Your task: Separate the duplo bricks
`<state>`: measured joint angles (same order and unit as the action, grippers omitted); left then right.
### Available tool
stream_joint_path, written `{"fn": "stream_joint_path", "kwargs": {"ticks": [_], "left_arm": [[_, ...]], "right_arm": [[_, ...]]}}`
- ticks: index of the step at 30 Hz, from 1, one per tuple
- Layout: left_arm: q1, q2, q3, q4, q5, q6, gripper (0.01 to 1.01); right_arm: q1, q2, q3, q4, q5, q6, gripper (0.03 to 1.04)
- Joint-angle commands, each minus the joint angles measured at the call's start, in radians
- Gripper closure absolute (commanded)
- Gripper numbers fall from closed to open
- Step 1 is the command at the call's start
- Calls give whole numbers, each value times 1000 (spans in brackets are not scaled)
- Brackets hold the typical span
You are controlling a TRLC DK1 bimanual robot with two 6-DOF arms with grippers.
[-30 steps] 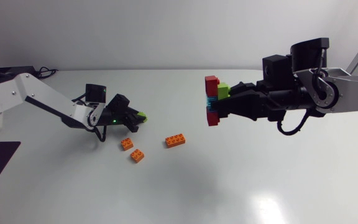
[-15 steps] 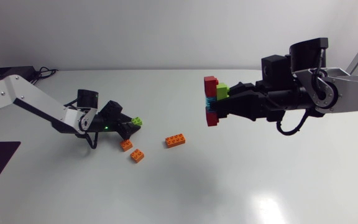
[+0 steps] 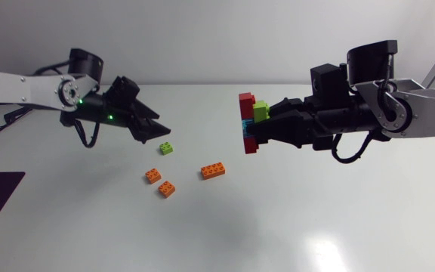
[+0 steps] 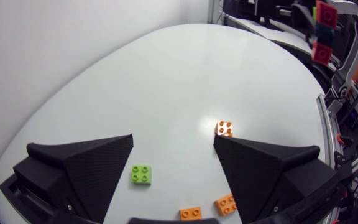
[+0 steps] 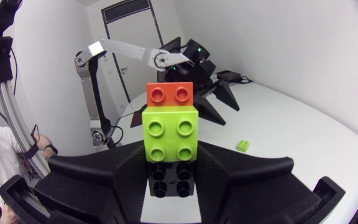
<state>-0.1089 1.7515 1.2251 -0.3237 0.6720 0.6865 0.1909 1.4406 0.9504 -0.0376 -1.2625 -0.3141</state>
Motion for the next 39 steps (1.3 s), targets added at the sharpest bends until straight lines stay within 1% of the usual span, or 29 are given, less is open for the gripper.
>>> {"fn": "stream_joint_path", "kwargs": {"ticks": [1, 3, 7, 9, 11, 14, 19, 23, 26, 28, 33, 36, 39], "left_arm": [[-40, -61, 50, -107, 24, 79, 111], [-74, -87, 65, -192, 35, 120, 111], [-126, -99, 97, -371, 52, 229, 111], [-141, -98, 119, -445, 81, 265, 113], [-153, -84, 149, -522, 123, 294, 115], [-170, -46, 215, -643, 170, 352, 120], [-209, -4, 286, -764, 221, 421, 120], [-242, 13, 292, -770, 222, 433, 120], [-252, 25, 297, -769, 228, 435, 121], [-262, 36, 298, -769, 232, 436, 148], [-291, 46, 323, -770, 236, 430, 151], [-305, 46, 327, -770, 238, 430, 175], [-319, 28, 309, -738, 238, 421, 179]], "right_arm": [[5, -6, -13, 2, 18, -34, 908], [7, -3, -10, -61, 40, -100, 908], [25, -5, -1, -219, 97, -283, 908], [38, -5, -7, -265, 123, -349, 908], [47, -11, -24, -272, 146, -379, 908], [64, -23, -47, -272, 169, -401, 908], [116, -57, -93, -260, 235, -430, 908], [142, -82, -108, -257, 250, -427, 908], [150, -95, -113, -257, 250, -422, 908], [150, -95, -116, -255, 250, -422, 908], [156, -78, -119, -246, 252, -421, 908], [160, -68, -111, -245, 253, -416, 908], [160, -49, -98, -245, 259, -410, 908]]}}
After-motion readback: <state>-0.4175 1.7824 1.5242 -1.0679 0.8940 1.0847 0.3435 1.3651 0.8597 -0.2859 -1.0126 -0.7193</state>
